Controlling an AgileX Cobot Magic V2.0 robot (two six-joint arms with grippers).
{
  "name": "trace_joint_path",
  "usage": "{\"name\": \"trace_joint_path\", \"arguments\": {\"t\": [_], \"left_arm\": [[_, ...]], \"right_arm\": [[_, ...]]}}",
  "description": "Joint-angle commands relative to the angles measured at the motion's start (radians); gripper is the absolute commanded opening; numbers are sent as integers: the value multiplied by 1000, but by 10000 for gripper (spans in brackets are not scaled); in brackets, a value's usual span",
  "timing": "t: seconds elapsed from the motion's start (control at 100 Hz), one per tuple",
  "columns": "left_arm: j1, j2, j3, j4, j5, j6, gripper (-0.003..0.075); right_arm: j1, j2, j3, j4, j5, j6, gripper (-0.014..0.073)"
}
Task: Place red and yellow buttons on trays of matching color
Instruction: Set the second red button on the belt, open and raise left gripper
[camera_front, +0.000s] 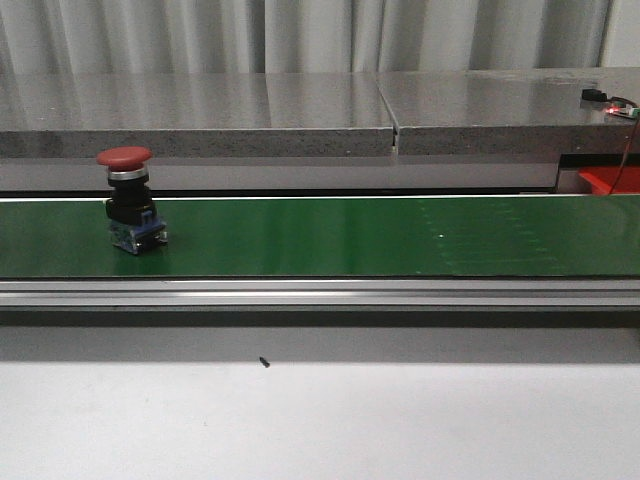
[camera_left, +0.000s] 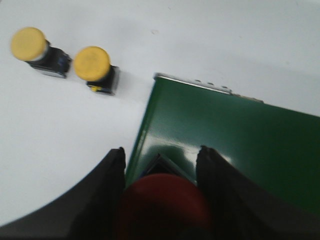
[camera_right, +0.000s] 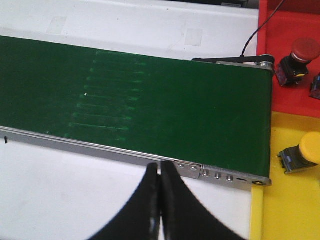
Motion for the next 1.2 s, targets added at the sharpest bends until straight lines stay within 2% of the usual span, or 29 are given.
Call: {"name": "trace_joint_path", "arguments": {"t": [0.0,0.19,0.55,0.64,0.69,0.81,0.88,0.93,1.19], "left_arm": [[-40,-46,18,-5,-73,-2,124],[-90,-46,88,-12,-147,-2,124],[-94,29,101,-18,-208,-2,138],[-94,44,101,-27,-208,-2,222],[-94,48,101,-22,-208,-2,307],[-94,48,101,-27,-218,-2,568],[-94,48,94,-27,-218,-2,654],[-94,44,89,-27,-215,-2,673],[-94,-69,79,-44,-222,-2,673]], "right_arm": [[2,-8,-26,19,-57,-6,-68],[2,-8,-26,19,-57,-6,-68],[2,-8,-26,19,-57,-6,-68],[2,-8,-26,19,-57,-6,-68],[2,-8,-26,19,-57,-6,-68],[2,-8,-26,19,-57,-6,-68],[2,-8,-26,19,-57,-6,-68],[2,-8,-26,19,-57,-6,-68],[2,-8,-26,19,-57,-6,-68]]}}
